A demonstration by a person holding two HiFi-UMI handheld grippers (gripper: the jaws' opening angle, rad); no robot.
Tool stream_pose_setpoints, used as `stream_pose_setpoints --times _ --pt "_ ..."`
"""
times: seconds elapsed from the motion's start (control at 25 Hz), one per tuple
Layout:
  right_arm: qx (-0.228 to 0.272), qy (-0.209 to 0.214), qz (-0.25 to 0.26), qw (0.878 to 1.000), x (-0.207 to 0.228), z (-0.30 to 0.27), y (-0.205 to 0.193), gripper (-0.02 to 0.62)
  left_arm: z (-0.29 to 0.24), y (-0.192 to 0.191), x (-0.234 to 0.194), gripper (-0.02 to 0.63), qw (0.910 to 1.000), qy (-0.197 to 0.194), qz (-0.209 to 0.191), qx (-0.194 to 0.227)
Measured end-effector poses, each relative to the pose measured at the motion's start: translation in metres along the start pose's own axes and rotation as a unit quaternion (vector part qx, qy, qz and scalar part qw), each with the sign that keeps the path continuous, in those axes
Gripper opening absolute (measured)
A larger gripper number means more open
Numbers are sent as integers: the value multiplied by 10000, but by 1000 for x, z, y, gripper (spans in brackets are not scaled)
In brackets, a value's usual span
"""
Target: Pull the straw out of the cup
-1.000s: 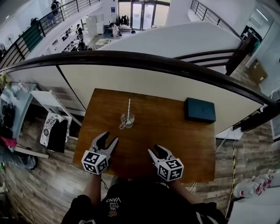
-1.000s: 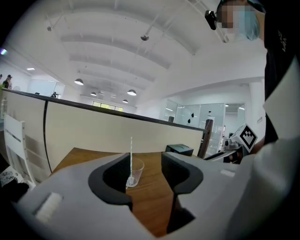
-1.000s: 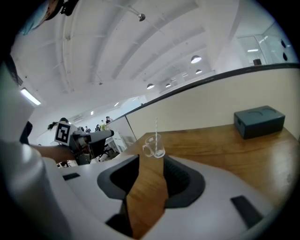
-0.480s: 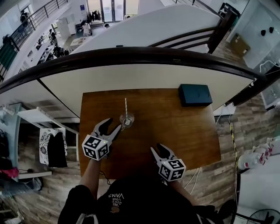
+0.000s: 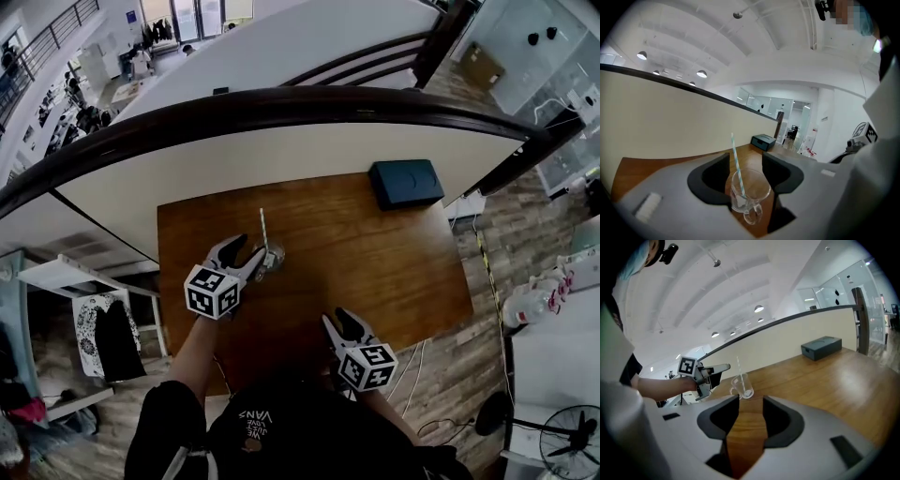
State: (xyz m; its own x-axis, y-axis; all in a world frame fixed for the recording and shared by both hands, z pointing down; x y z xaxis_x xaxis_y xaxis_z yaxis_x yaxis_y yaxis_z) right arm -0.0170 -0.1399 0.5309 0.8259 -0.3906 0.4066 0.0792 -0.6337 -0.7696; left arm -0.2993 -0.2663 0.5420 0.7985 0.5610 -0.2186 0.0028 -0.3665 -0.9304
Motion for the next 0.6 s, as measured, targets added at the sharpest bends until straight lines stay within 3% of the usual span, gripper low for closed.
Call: stream_pose_setpoints --times 0.6 --pt "-118 -374 -117 9992 -19 -2 -28 133 -58 -13 -24 201 9962 -731 -258 -385"
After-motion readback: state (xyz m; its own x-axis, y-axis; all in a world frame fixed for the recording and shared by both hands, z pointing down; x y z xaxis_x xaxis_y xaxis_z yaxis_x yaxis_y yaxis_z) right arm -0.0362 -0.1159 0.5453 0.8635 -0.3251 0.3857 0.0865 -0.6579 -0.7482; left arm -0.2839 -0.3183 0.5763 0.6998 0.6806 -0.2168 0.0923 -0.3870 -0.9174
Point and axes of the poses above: the fingertips, and each gripper's own axes: z backward along the fingers, x to its right, y out of its top, the point moved 9 cm from there along z, backward along the fingers, and after that the axes turned 3 degrees about -z, right-handed, at the moved point
